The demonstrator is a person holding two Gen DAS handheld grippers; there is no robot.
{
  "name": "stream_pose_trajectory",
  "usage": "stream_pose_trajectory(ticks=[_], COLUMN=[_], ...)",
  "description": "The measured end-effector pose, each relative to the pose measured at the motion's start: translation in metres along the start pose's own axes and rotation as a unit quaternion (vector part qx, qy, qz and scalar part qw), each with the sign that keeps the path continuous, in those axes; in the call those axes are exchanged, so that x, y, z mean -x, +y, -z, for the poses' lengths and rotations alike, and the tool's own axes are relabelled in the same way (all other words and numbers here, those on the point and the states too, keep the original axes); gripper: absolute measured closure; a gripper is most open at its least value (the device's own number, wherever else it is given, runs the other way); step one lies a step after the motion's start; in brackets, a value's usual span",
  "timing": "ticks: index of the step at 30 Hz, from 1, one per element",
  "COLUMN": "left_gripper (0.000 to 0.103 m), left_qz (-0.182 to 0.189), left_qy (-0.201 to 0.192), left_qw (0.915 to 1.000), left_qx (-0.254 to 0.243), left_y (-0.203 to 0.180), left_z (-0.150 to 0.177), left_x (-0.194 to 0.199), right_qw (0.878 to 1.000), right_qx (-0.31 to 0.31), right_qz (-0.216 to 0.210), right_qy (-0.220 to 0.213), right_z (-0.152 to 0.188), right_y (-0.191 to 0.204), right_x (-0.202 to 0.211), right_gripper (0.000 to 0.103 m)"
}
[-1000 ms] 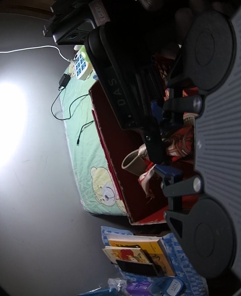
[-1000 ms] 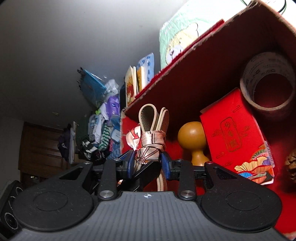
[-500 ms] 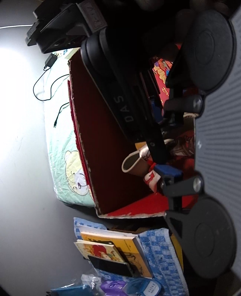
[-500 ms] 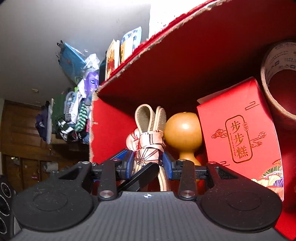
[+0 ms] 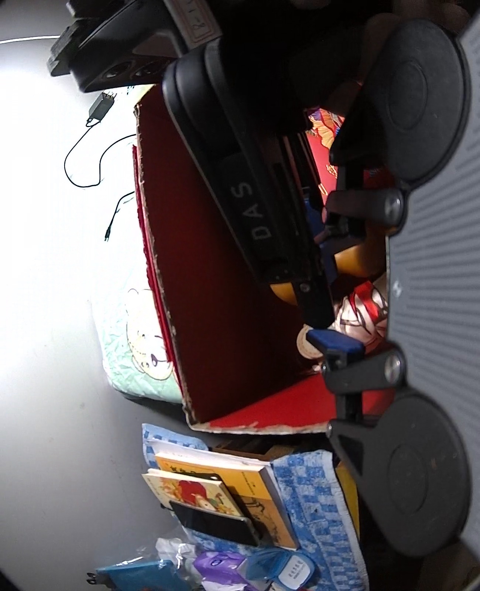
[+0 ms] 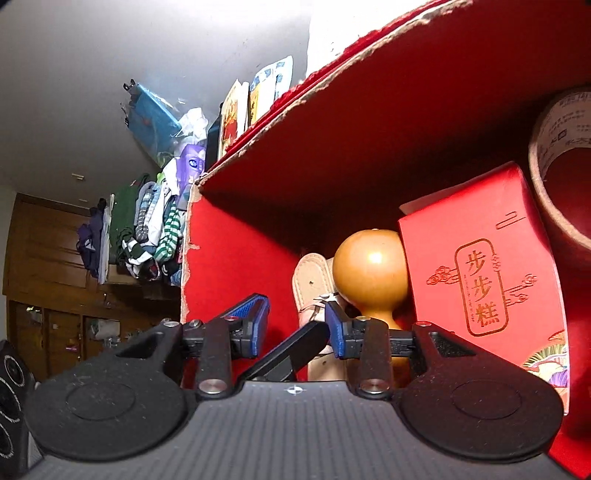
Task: Organize objects
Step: 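Lower the shoe into the red box beside the gourd toy and open the right tool, then withdraw the open right tool up out of the red box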
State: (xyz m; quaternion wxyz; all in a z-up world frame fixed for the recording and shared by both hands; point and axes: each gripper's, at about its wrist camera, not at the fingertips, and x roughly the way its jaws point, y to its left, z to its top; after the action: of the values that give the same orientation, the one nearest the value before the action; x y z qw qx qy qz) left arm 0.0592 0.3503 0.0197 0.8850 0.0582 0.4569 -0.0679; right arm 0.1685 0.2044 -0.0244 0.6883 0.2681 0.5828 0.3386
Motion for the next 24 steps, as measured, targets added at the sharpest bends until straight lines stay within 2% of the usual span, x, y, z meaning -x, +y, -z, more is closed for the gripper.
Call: stream_pose_trajectory(ticks=[2,5,9,12,16,18,24], left_gripper=[0.060,0.050,0.050,0.050,0.049,0.047,0.047], left_qz=[0.005,0.011,0.008,0.006,0.009,-0.001,-0.013], left_qy=[-0.001,-0.006,0.000,-0.005,-0.006,0.000,0.021], left_qw=[1.0000,0.9999,1.0000,1.0000,0.9999,0.9999,0.9992], left_qx=[0.002,0.004,0.000,0.000,0.007,0.011,0.031], left_y=[-0.002,-0.007,-0.013,-0.015,-0.015,-0.016,-0.011], left_z=[-0.003,-0.008,-0.017,-0.025,-0.034,-0.037,-0.038], left_x=[-0.002,-0.007,-0.020,-0.025,-0.029,-0.032,-0.039], right_qw=[1.000,0.999,0.996,0.987,0.969,0.971,0.963], right_qx=[0.003,0.010,0.045,0.086,0.135,0.124,0.131], right_qz=[0.006,0.015,0.049,0.081,0.137,0.124,0.144], right_qy=[-0.009,-0.027,-0.065,-0.106,-0.156,-0.162,-0.185], right_z=[-0.001,-0.003,-0.005,-0.004,-0.001,-0.003,-0.006], right_y=[-0.001,-0.007,-0.010,-0.011,-0.011,-0.017,-0.021], right_x=[0.005,0.019,0.042,0.061,0.072,0.073,0.070], right_gripper=[0.064,0.065,0.065,0.065,0.065,0.065,0.066])
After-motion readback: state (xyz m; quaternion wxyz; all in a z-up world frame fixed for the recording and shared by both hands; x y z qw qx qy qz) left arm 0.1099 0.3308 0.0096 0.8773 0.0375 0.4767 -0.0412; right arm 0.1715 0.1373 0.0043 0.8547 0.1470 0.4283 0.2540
